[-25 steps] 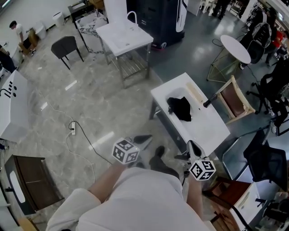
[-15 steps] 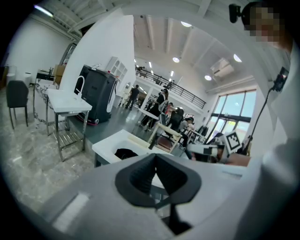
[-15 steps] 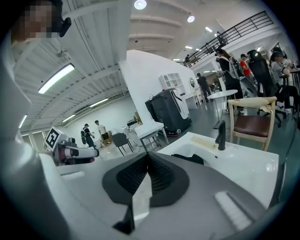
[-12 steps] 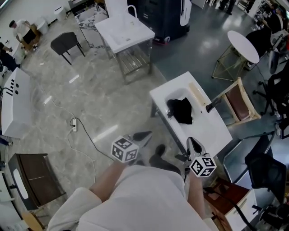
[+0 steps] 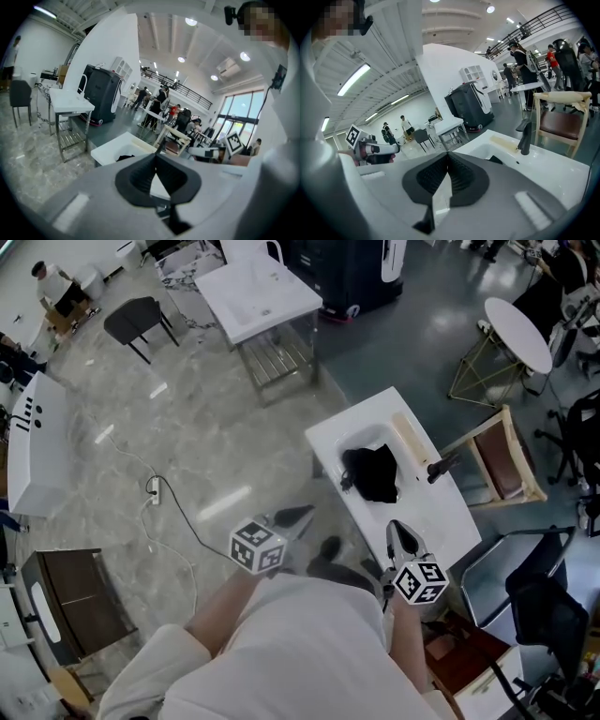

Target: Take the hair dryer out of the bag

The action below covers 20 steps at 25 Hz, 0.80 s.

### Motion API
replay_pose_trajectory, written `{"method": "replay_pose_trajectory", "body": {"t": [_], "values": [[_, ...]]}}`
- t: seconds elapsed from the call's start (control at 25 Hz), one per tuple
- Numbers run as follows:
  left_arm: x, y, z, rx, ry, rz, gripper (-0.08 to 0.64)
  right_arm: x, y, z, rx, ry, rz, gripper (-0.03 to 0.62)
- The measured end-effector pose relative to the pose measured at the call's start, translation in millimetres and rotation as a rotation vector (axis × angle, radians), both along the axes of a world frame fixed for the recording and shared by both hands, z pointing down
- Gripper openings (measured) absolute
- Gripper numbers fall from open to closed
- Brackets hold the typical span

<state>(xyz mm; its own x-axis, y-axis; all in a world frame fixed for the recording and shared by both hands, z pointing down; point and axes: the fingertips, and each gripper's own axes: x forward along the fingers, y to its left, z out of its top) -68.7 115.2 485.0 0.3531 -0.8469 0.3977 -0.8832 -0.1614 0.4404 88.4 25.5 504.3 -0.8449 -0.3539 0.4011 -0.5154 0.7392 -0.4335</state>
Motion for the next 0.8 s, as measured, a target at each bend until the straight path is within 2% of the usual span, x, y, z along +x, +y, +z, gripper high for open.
{"method": "replay_pose_trajectory", "body": {"t": [0.36, 0.8], "values": [[15.5, -41.0, 13.4, -0.025, 0.006, 0.005, -0.002, 10.8, -40.2, 13.9, -0.017, 0.013, -0.037, 0.005], [18.7, -65.8, 13.1, -0.032, 0.015, 0.013, -0.002, 17.4, -57.5, 21.2, -0.048, -0.001, -0.013, 0.005]]}}
